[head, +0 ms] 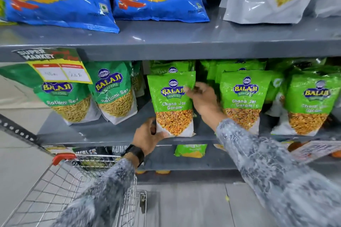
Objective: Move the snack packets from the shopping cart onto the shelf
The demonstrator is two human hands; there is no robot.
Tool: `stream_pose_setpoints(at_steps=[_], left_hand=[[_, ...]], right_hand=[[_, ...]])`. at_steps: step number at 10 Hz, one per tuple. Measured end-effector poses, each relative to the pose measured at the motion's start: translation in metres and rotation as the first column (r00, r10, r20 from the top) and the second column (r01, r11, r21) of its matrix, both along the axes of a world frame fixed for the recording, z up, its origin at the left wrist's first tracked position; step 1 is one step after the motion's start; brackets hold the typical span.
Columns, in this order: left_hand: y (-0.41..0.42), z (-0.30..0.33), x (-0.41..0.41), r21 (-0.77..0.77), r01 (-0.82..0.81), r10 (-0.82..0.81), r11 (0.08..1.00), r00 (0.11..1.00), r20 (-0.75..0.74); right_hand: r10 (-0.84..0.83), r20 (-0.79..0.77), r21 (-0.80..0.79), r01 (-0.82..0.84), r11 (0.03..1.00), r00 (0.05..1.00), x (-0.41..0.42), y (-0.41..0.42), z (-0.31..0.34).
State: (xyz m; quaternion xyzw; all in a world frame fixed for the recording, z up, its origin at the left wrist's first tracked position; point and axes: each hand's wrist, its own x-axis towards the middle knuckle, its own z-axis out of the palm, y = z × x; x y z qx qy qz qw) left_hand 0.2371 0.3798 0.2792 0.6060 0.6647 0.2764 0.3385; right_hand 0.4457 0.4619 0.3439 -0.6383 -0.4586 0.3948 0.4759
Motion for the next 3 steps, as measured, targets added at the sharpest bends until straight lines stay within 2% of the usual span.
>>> stream_pose_setpoints(at_steps=[1, 2, 3], left_hand=[[-0.009, 0.014, 0.005, 0.066, 0.01, -0.012, 0.998, 0.999, 0.033], [-0.032, 0.042, 0.018, 0.129, 0.06, -0.054, 0.99, 0.997, -0.052], [-0.06, 0.071, 0.027, 0.298, 0.112, -0.078, 0.948, 0.989, -0.124]], right_hand=[[0.08, -0.014, -0.047, -0.08, 0.996, 0.997, -0.003, -0.03, -0.014], [0.194, 0.087, -0.094, -0.186, 0.978, 0.977, 0.0, -0.067, -0.009], [0.227, 0.224, -0.012, -0.23, 0.973, 0.948, 0.015, -0.108, 0.013]])
